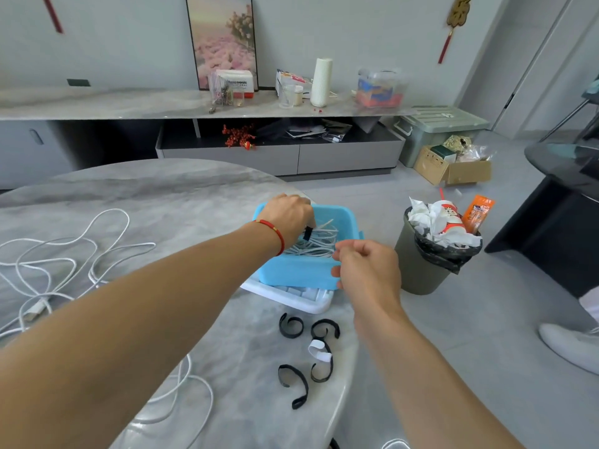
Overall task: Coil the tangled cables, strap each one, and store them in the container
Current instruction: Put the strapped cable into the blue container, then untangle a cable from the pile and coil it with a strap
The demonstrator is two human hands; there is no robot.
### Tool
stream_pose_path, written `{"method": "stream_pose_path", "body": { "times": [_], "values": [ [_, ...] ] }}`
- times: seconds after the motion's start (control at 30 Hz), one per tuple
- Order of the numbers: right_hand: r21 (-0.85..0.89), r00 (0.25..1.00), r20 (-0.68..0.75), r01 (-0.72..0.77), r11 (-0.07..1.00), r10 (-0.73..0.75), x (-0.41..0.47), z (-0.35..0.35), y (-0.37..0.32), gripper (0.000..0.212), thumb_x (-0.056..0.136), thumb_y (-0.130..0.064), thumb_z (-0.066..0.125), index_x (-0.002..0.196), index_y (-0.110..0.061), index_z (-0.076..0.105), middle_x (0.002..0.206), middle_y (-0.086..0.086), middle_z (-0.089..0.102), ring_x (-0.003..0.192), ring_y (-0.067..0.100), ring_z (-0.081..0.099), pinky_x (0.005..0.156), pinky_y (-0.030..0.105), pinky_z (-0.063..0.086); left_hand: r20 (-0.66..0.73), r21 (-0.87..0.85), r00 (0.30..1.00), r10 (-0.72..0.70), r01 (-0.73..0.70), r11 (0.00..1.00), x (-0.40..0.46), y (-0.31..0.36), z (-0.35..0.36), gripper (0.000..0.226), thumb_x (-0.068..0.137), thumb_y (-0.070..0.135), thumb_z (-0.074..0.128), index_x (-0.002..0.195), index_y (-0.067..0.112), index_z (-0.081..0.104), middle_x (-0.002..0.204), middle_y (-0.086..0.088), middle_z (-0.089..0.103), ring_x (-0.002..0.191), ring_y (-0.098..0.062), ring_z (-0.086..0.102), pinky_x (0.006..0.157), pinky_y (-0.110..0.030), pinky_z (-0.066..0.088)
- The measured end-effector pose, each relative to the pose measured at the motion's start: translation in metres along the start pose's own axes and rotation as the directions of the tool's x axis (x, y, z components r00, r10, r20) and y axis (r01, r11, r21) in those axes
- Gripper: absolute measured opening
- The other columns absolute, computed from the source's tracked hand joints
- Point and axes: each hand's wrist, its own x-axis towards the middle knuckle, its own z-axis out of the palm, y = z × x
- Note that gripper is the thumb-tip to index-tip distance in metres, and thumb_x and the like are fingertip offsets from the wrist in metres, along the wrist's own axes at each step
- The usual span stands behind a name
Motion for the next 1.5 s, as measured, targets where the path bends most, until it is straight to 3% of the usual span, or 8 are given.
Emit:
{"method": "stream_pose_path", "body": {
  "times": [0.3,0.5,0.67,0.83,1.07,1.27,1.37,1.5],
  "values": [
    [-0.177,0.992,0.032,0.126,0.976,-0.122,-0.001,0.011,0.0,0.019,0.092,-0.015,0.055,0.083,-0.009,0.07,0.081,0.009,0.072,0.083,0.033,0.071,0.079,0.048,0.06,0.246,0.009,0.968,0.047,-0.051,0.999,0.004,-0.006,0.006,0.051,0.091,-0.003,0.045,0.134,0.021,0.057,0.123,-0.01,0.064,0.113,-0.031,0.06,0.087,-0.037,0.049],
    [-0.324,0.937,0.315,0.254,0.911,-0.15,-0.014,0.033,0.0,0.017,0.094,-0.017,0.055,0.096,-0.018,0.071,0.095,0.002,0.075,0.092,0.029,0.071,0.087,0.043,0.057,-0.108,-0.37,0.987,-0.119,0.071,0.926,-0.062,-0.015,-0.025,0.052,0.082,-0.007,0.045,0.121,0.017,0.068,0.118,-0.006,0.065,0.107,-0.03,0.06,0.082,-0.04,0.05],
    [-0.42,0.597,0.801,0.6,0.68,-0.032,-0.048,0.067,-0.001,0.016,0.09,-0.019,0.057,0.089,-0.028,0.07,0.08,-0.006,0.074,0.07,0.014,0.071,0.06,0.026,0.056,-0.235,-0.416,0.934,-0.271,0.155,0.896,-0.207,-0.045,-0.032,0.042,0.072,-0.006,0.047,0.094,0.015,0.076,0.096,-0.004,0.071,0.09,-0.031,0.061,0.076,-0.039,0.051],
    [-0.282,0.27,0.958,0.811,0.512,0.098,-0.081,0.095,0.004,0.019,0.086,-0.037,0.074,0.105,-0.036,0.073,0.091,-0.016,0.072,0.083,0.002,0.067,0.082,0.031,0.058,-0.003,-0.256,0.99,-0.141,0.135,0.957,-0.329,-0.052,-0.01,0.028,0.09,0.04,0.049,0.106,0.031,0.069,0.111,0.011,0.066,0.106,-0.018,0.058,0.091,-0.036,0.044],
    [-0.182,0.14,0.973,0.953,0.241,0.181,-0.14,0.144,0.019,0.011,0.092,-0.033,0.066,0.091,-0.023,0.062,0.086,-0.007,0.064,0.083,0.017,0.06,0.073,0.034,0.049,0.067,-0.131,0.995,-0.071,0.08,0.988,-0.372,-0.073,0.029,0.054,0.088,0.041,0.057,0.139,0.028,0.049,0.148,0.005,0.044,0.139,-0.019,0.037,0.119,-0.043,0.022],
    [0.024,0.501,0.834,0.386,0.922,-0.232,-0.125,0.149,-0.039,0.032,0.097,-0.005,0.05,0.068,-0.014,0.061,0.087,0.013,0.066,0.084,0.022,0.059,0.083,0.043,0.049,0.085,-0.118,0.974,-0.211,0.221,0.968,-0.356,-0.117,0.029,0.061,0.079,0.032,0.059,0.138,0.023,0.05,0.139,0.006,0.049,0.133,-0.018,0.04,0.113,-0.039,0.025],
    [0.35,0.547,0.79,-0.028,0.936,-0.278,-0.114,0.141,-0.061,0.032,0.095,-0.009,0.043,0.065,-0.019,0.045,0.105,0.014,0.072,0.106,0.025,0.069,0.101,0.042,0.05,0.083,-0.219,0.958,-0.276,0.288,0.932,-0.348,-0.127,0.032,0.061,0.075,0.031,0.066,0.135,0.026,0.054,0.136,0.008,0.052,0.133,-0.018,0.041,0.111,-0.038,0.027],
    [0.319,0.518,0.833,-0.166,0.933,-0.193,-0.121,0.145,-0.063,0.028,0.096,-0.013,0.042,0.068,-0.017,0.041,0.107,0.021,0.073,0.096,0.032,0.071,0.09,0.043,0.055,0.133,-0.246,0.946,-0.297,0.321,0.914,-0.335,-0.126,0.031,0.057,0.072,0.035,0.067,0.127,0.032,0.06,0.136,0.012,0.052,0.137,-0.012,0.036,0.113,-0.044,0.024]
  ]
}}
